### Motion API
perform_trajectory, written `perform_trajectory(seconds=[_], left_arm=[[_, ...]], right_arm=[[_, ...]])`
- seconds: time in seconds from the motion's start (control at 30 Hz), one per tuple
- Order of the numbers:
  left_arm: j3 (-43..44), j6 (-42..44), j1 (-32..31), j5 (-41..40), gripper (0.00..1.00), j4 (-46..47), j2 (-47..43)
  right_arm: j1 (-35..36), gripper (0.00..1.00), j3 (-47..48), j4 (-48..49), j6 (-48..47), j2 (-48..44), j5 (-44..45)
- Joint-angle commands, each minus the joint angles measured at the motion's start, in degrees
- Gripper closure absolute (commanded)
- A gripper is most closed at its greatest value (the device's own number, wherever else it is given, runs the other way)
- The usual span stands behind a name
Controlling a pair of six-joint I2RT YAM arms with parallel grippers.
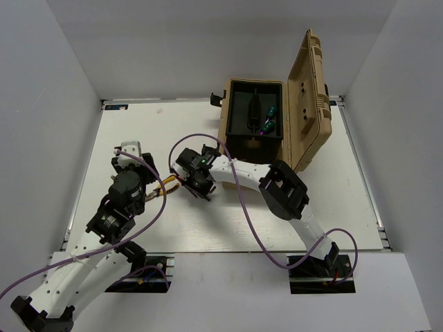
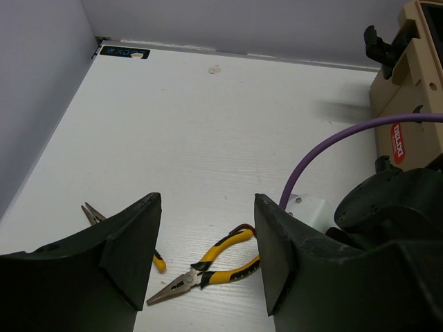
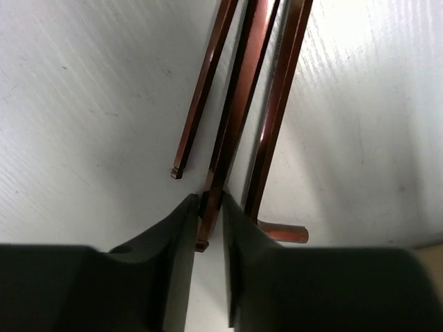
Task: Sort the tools into containers
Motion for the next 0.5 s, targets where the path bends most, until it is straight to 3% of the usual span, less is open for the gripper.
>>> perform_trajectory(seconds=[0.0, 0.03, 0.17, 0.47], left_arm=[[0.56, 0.1, 0.12, 0.09, 0.34, 0.0, -0.07], [0.56, 0.1, 0.12, 0.09, 0.34, 0.0, -0.07], [0.56, 0.1, 0.12, 0.09, 0.34, 0.0, -0.07], [0.56, 0.1, 0.12, 0.09, 0.35, -0.53, -0.07]], right_arm=[[0.54, 0.8, 1.17, -0.03, 0.28, 2.64, 2.74], [0.63, 0.89, 0.99, -0.46, 0.63, 2.65, 3.0], [0.63, 1.0, 0.2, -0.55, 1.51, 1.77, 4.06], [0.28, 1.0, -1.81, -0.56, 3.1, -3.24, 0.55]])
